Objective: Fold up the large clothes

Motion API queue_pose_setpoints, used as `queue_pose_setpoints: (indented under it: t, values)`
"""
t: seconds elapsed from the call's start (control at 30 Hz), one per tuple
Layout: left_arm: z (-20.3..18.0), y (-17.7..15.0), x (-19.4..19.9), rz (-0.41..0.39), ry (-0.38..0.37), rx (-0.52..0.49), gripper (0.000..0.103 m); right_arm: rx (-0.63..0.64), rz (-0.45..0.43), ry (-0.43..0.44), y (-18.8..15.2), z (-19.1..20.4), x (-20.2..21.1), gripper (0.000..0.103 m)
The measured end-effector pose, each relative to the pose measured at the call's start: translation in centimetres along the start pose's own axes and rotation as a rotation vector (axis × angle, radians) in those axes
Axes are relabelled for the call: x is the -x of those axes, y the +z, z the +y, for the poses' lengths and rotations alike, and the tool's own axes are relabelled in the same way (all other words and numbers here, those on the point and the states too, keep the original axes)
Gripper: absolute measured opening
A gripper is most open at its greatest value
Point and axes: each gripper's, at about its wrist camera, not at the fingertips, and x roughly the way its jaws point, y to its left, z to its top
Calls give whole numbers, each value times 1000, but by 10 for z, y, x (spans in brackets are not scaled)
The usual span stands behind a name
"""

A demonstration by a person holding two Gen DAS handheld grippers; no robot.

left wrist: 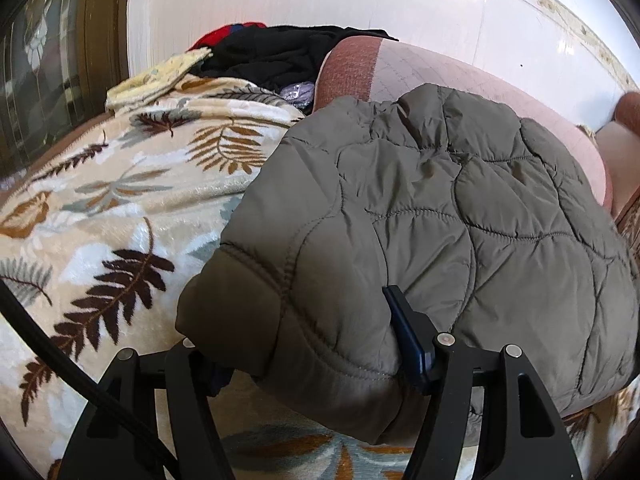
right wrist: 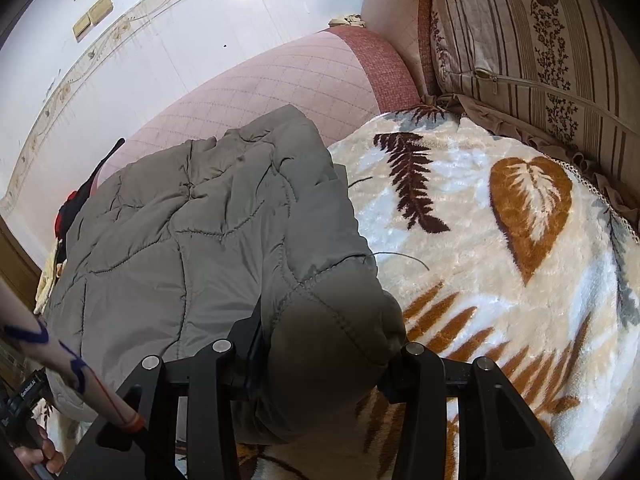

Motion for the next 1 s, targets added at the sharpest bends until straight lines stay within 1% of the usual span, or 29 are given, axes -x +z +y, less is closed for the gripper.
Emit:
queue_pose_setpoints:
  t: [0.13, 0.5, 0.83, 1.0]
  values:
    - [-8, -2, 4, -21, 36, -46, 64, 33, -10, -21, -1, 4, 1, 47]
    - [-17, -5, 8, -49, 71, -89, 59, 51, -16, -33, -1, 5, 1, 47]
    - [-20, -6, 13, -70, 87, -111, 53, 63, -21, -37, -1, 6, 2, 47]
    - [-22, -6, 15, -75, 91, -116, 52, 76, -28, -42, 0, 9, 4, 46]
